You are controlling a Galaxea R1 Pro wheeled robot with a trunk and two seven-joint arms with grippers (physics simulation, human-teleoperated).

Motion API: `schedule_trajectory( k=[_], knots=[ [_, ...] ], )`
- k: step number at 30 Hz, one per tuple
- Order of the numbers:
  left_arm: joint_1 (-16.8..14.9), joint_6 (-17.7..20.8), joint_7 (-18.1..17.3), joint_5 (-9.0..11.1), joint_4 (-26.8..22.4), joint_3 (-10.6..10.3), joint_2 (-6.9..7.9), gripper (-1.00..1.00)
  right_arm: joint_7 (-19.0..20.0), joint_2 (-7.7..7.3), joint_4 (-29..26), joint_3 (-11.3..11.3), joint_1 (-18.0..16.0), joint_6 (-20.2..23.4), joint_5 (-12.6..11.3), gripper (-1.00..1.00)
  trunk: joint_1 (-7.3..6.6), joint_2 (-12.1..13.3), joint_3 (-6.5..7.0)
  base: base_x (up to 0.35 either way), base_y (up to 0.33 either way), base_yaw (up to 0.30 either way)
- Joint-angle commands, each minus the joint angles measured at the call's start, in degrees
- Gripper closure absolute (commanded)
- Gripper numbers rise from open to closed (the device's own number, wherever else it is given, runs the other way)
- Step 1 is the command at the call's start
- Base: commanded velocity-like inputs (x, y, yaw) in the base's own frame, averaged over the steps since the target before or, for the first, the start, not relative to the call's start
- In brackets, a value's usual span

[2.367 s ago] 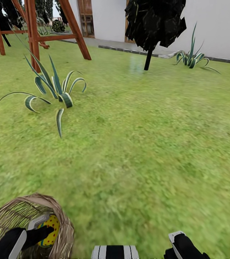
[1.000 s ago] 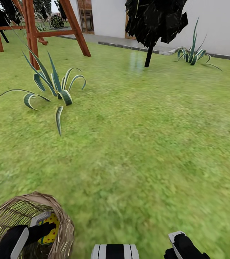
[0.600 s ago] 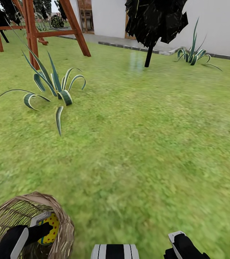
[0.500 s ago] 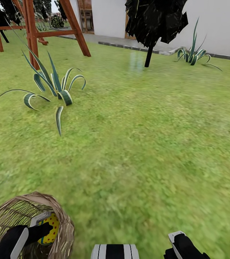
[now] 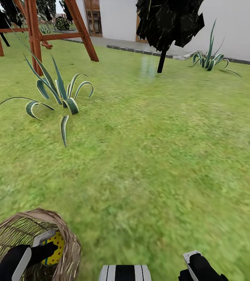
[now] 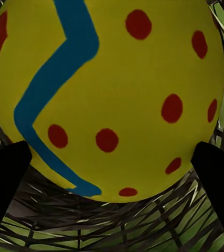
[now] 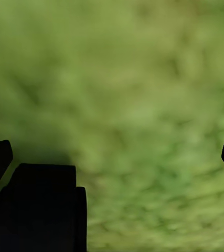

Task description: Take the three Easter eggs out of the wicker basket on the lawn in the garden, then place them on the lawn next to a single tree (choose any tree) so that all three eggs are next to the same tree and none are left in the basket.

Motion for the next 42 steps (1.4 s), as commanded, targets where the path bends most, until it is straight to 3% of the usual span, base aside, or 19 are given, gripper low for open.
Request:
schedule_trajectory(
  k=[1, 19, 33, 36, 42],
  knots=[
    [0.0, 0.3, -0.3, 0.1, 0.3, 0.2, -0.05, 1.00, 0.0, -0.06, -0.1, 0.3, 0.0, 0.3, 0.3, -1.00, 0.01, 0.0, -0.05, 0.000, 0.000, 0.000],
    [0.0, 0.3, -0.3, 0.0, 0.4, 0.1, -0.14, 1.00, 0.0, -0.18, -0.2, 0.2, 0.0, -3.2, 0.0, -1.00, 0.01, 0.0, -0.05, 0.000, 0.000, 0.000],
    [0.0, 0.3, -0.3, 0.1, 1.9, 0.1, -0.14, 1.00, -0.1, -0.15, 0.0, 0.1, 0.0, -2.8, 0.1, -1.00, 0.01, 0.0, -0.05, 0.000, 0.000, 0.000],
    [0.0, 0.2, -0.3, 0.1, 4.8, 0.0, -0.14, 1.00, -0.1, -0.15, 0.0, 0.1, 0.0, -2.8, 0.1, -1.00, -0.07, 0.0, 0.62, -0.015, 0.000, 0.000],
    [0.0, 0.2, -0.3, 0.2, 5.3, 0.0, -0.17, 1.00, -0.1, -0.15, 0.0, 0.1, 0.0, -2.8, 0.1, -1.00, -0.23, 0.1, 1.95, -0.189, 0.000, 0.000]
  ],
)
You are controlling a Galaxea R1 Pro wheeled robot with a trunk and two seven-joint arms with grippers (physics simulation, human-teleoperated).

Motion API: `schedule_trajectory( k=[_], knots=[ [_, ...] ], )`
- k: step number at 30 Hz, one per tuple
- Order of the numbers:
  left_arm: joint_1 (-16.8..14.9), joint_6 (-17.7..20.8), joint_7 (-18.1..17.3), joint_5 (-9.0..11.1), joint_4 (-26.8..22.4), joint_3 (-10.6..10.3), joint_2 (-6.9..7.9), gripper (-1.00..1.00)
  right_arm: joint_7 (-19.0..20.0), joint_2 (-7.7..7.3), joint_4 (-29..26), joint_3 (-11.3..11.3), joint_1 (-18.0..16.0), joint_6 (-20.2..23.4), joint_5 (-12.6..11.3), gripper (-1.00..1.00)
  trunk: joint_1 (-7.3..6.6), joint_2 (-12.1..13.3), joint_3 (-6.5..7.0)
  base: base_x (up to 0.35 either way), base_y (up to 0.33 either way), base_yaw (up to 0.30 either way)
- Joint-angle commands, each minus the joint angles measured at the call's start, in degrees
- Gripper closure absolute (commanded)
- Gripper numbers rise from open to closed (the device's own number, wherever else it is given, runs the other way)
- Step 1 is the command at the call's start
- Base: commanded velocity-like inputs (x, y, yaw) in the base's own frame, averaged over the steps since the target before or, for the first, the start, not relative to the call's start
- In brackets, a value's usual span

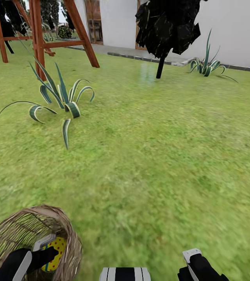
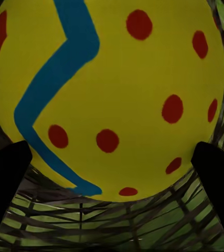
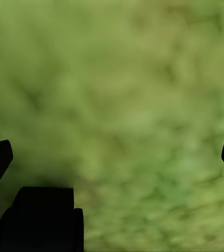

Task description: Take the three Easter eggs out of the wicker basket on the lawn in the garden, then place them on the lawn next to a single tree (choose any tree) so that all three eggs are next to the same tree and none are left in the basket.

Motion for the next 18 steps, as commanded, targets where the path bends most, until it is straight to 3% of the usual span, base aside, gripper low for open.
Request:
schedule_trajectory(
  k=[1, 10, 18],
  knots=[
    [0.0, 0.3, -0.3, -0.4, 2.4, 0.2, -0.05, 1.00, 0.0, -0.06, -0.1, 0.3, 0.0, 0.3, 0.3, -1.00, -0.03, 0.0, 0.18, -0.021, 0.000, 0.000],
    [0.0, 0.3, -0.3, -0.3, 2.4, 0.1, -0.17, 1.00, -0.1, 0.01, -0.1, 0.4, 0.0, 0.2, 0.5, -1.00, -0.26, 0.1, 2.18, -0.002, 0.000, 0.003],
    [0.0, 0.4, -0.3, -0.4, 2.4, 0.1, -0.40, 1.00, -0.2, -0.05, -0.1, 0.2, 0.0, 0.3, 0.7, -1.00, -0.47, 0.2, 3.95, 0.000, 0.000, 0.256]
  ],
)
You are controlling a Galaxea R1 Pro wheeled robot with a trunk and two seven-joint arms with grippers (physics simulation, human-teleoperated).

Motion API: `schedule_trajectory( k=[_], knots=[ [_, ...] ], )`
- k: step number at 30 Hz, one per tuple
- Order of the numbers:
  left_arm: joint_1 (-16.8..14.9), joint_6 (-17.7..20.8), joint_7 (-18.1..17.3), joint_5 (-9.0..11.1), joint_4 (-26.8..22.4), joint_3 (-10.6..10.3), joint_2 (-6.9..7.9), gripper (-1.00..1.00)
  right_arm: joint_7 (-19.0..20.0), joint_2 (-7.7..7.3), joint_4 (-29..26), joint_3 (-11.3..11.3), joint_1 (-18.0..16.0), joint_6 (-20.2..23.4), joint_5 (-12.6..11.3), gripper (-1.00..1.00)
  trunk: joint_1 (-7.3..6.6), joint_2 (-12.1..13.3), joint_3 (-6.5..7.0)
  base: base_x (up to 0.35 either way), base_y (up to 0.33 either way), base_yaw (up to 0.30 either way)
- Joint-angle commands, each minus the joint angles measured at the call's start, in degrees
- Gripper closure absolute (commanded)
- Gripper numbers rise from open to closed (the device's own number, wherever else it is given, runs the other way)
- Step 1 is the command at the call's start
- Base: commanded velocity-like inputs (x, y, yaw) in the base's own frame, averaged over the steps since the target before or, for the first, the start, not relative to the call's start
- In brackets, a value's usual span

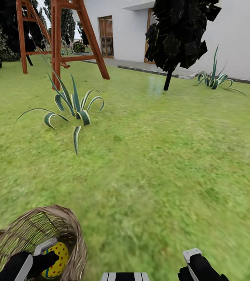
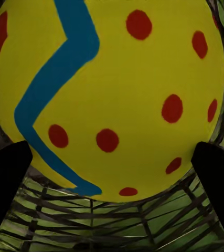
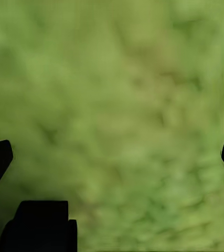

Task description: Take the three Easter eggs out of the wicker basket on the lawn in the garden, then place them on the lawn next to a single tree (choose any tree) so that all three eggs are next to the same tree and none are left in the basket.

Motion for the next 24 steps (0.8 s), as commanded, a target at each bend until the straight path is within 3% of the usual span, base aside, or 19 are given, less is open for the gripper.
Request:
schedule_trajectory(
  k=[1, 24],
  knots=[
    [0.0, 0.3, -0.3, -0.2, 0.0, 0.2, -0.04, 1.00, 0.0, -0.07, -0.1, 0.2, 0.0, 0.3, 0.2, -1.00, -0.03, 0.0, 0.18, 0.000, 0.000, 0.267],
    [0.0, 0.3, -0.3, -0.2, -0.1, 0.2, -0.23, 1.00, 0.2, -0.16, -0.1, 0.1, 0.0, 0.4, -0.2, -1.00, -0.63, 0.3, 5.28, 0.000, 0.000, 0.012]
  ],
)
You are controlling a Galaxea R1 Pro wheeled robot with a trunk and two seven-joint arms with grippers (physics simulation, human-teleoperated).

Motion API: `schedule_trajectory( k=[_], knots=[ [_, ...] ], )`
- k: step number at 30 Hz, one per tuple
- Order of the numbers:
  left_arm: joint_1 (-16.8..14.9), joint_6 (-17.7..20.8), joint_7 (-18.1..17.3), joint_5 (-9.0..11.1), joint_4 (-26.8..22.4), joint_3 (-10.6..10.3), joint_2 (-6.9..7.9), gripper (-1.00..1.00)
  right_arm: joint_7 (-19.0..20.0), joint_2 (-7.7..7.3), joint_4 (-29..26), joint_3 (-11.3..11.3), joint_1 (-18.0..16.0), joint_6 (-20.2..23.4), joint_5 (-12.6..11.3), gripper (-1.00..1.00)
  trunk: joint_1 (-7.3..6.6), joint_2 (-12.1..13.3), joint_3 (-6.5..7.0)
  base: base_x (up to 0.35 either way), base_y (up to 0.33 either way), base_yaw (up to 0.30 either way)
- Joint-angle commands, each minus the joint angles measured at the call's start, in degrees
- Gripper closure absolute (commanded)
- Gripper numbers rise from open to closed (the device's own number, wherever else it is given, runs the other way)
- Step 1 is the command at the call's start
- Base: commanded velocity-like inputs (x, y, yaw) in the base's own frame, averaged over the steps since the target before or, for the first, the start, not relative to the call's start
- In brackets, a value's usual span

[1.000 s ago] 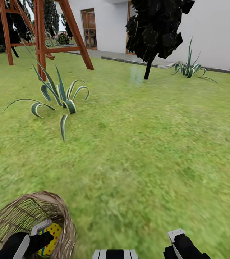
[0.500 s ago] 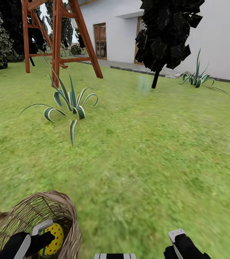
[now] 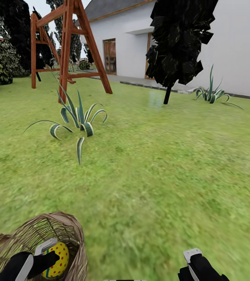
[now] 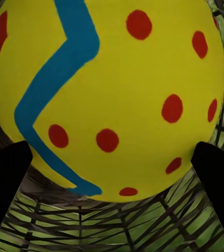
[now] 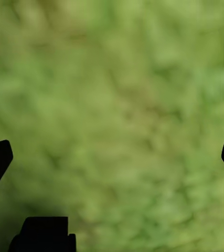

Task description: Take the three Easter eggs out of the wicker basket on the lawn in the garden, then place them on the lawn next to a single tree (choose any tree) so that all three eggs are next to the same tree and none are left in the basket.

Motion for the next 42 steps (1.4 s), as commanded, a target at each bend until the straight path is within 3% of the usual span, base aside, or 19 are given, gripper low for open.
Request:
schedule_trajectory(
  k=[1, 39, 42],
  knots=[
    [0.0, 0.3, -0.3, -0.2, 0.0, 0.2, -0.03, 1.00, 0.0, -0.06, -0.1, 0.3, 0.0, 0.3, 0.3, -1.00, -0.03, 0.0, 0.18, 0.000, 0.000, 0.000],
    [0.0, 0.3, -0.2, -0.2, 0.1, 0.1, -0.47, 1.00, -0.1, -0.06, -0.1, 0.2, 0.0, 0.2, 0.4, -1.00, -1.01, 0.5, 8.60, -0.063, 0.016, 0.000],
    [0.0, 0.3, -0.2, 0.0, 1.9, 0.0, -0.53, 1.00, -0.1, -0.06, -0.1, 0.2, 0.0, 0.2, 0.4, -1.00, -1.09, 0.5, 9.26, -0.181, 0.120, 0.000]
  ],
)
